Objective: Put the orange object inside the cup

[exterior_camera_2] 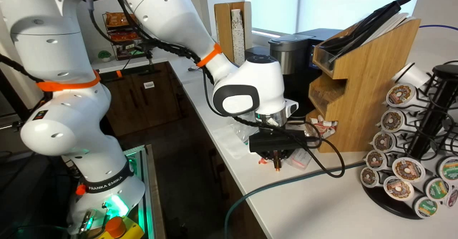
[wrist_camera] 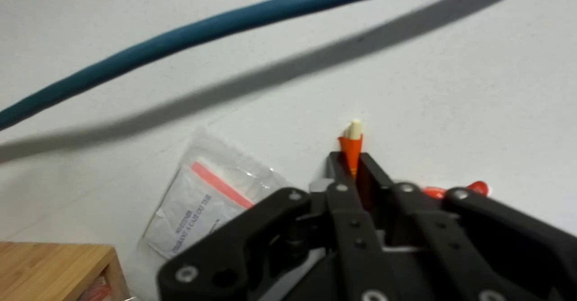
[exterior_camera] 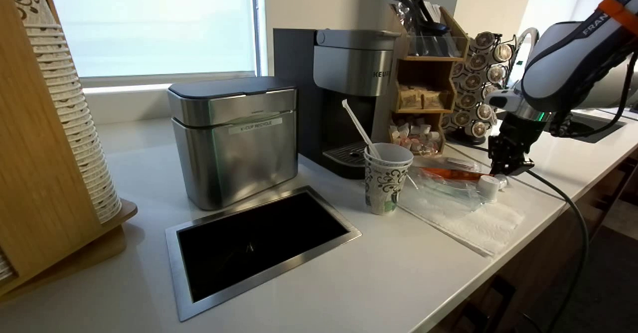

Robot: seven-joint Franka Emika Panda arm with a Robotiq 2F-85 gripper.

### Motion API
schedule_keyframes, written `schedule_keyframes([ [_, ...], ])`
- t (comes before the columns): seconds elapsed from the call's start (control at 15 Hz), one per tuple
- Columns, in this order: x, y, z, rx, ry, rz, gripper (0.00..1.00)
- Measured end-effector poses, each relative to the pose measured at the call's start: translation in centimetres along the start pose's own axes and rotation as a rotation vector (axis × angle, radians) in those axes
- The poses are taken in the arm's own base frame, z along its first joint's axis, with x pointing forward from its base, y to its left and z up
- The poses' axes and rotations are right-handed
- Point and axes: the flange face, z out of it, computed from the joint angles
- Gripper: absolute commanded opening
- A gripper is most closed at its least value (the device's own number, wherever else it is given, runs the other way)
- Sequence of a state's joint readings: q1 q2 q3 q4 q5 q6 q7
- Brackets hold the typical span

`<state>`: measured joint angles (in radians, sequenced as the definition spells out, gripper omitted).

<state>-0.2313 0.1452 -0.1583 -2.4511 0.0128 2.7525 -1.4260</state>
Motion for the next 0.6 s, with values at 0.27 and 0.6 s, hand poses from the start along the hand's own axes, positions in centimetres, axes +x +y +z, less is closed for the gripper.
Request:
schedule_keyframes([
  [0.27, -0.1, 0.0, -0.8, -0.008, -0.002, 0.007, 0.02],
  [0.6, -1.3, -0.7, -6.8, -0.147, -0.020, -0.072, 0.02],
])
